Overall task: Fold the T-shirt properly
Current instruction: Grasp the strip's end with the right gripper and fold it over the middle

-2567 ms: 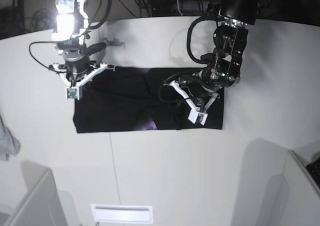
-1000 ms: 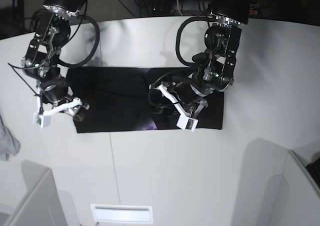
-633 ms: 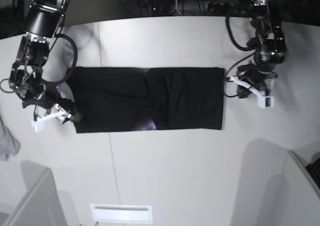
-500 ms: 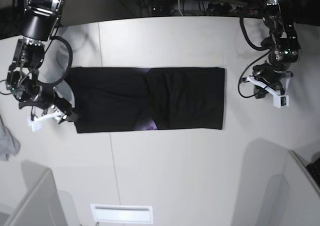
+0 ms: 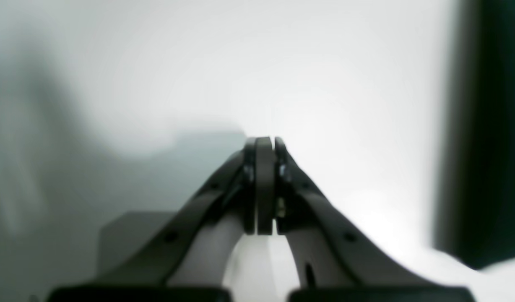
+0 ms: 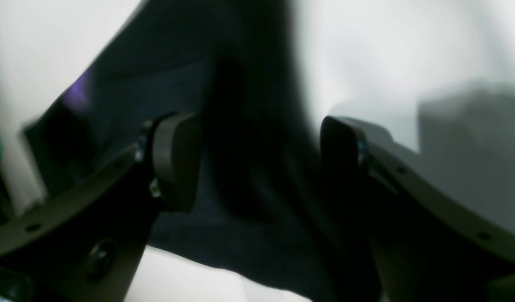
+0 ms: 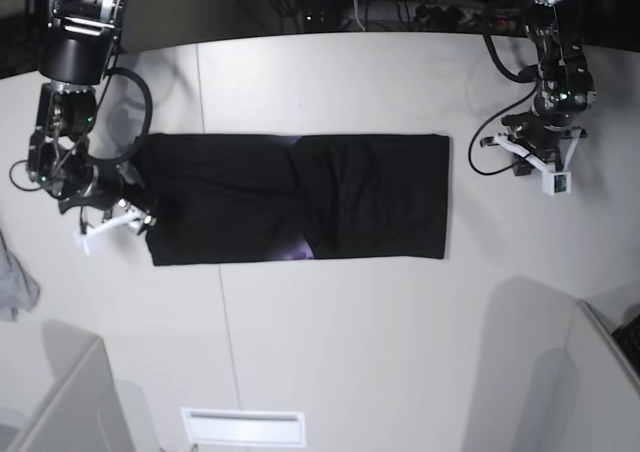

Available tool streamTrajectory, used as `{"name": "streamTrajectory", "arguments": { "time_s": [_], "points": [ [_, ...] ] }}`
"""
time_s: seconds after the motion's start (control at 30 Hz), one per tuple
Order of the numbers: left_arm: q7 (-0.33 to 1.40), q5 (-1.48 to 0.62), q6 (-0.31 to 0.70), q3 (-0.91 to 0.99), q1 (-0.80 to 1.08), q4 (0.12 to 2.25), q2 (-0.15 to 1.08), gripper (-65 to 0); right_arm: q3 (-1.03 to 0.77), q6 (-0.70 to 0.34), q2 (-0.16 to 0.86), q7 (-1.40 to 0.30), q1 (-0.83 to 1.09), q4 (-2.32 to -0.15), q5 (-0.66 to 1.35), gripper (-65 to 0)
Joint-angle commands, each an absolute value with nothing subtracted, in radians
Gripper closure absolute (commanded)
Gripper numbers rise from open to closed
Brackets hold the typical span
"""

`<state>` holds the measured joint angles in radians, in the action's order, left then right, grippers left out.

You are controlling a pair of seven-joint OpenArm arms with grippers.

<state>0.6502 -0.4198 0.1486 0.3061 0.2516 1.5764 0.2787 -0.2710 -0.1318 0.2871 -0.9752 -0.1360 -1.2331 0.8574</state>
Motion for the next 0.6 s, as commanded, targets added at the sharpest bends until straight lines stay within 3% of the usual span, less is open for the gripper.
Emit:
{"name": "streamTrajectory", "arguments": {
  "time_s": [0.0, 0.3, 0.5, 0.57],
  "points": [
    [0.631, -0.418, 0.143, 0.303, 0.236, 1.587, 0.294, 0.0, -0.274, -0.137, 0.308, -0.96, -0.153, -1.241, 0.851, -41.7],
    [0.631, -0.418, 0.14, 0.231, 0.186, 1.566, 0.291, 0.0, -0.265, -0.142, 0.302, -0.99, -0.117, -1.241, 0.851, -41.4],
    [0.631, -0.418, 0.139, 0.157, 0.114, 1.486, 0.268, 0.0, -0.151, -0.142, 0.28, -0.984, -0.116, -1.231, 0.845, -41.0],
    [0.631, -0.418, 0.139, 0.151, 0.091, 1.457, 0.262, 0.0, -0.159, -0.14, 0.278, -0.958, -0.104, -1.231, 0.845, -38.1]
  ]
}}
